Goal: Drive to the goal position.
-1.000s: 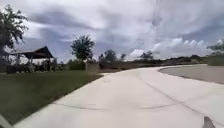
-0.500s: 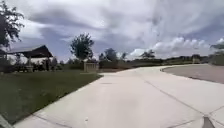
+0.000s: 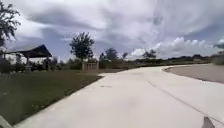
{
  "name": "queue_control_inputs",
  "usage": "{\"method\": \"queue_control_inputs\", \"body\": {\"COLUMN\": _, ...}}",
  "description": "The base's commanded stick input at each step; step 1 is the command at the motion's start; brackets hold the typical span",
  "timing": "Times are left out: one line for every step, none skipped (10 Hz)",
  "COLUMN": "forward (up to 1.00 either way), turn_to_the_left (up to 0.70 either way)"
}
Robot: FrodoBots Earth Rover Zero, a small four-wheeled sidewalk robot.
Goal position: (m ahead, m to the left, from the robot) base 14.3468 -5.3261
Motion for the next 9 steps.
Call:
{"method": "queue_control_inputs", "body": {"forward": 0.85, "turn_to_the_left": 0.00}}
{"method": "queue_control_inputs", "body": {"forward": 0.85, "turn_to_the_left": 0.00}}
{"method": "queue_control_inputs", "body": {"forward": 0.85, "turn_to_the_left": 0.00}}
{"method": "queue_control_inputs", "body": {"forward": 0.85, "turn_to_the_left": 0.00}}
{"method": "queue_control_inputs", "body": {"forward": 0.85, "turn_to_the_left": 0.00}}
{"method": "queue_control_inputs", "body": {"forward": 0.85, "turn_to_the_left": 0.00}}
{"method": "queue_control_inputs", "body": {"forward": 0.85, "turn_to_the_left": 0.00}}
{"method": "queue_control_inputs", "body": {"forward": 0.85, "turn_to_the_left": -0.17}}
{"method": "queue_control_inputs", "body": {"forward": 0.85, "turn_to_the_left": -0.34}}
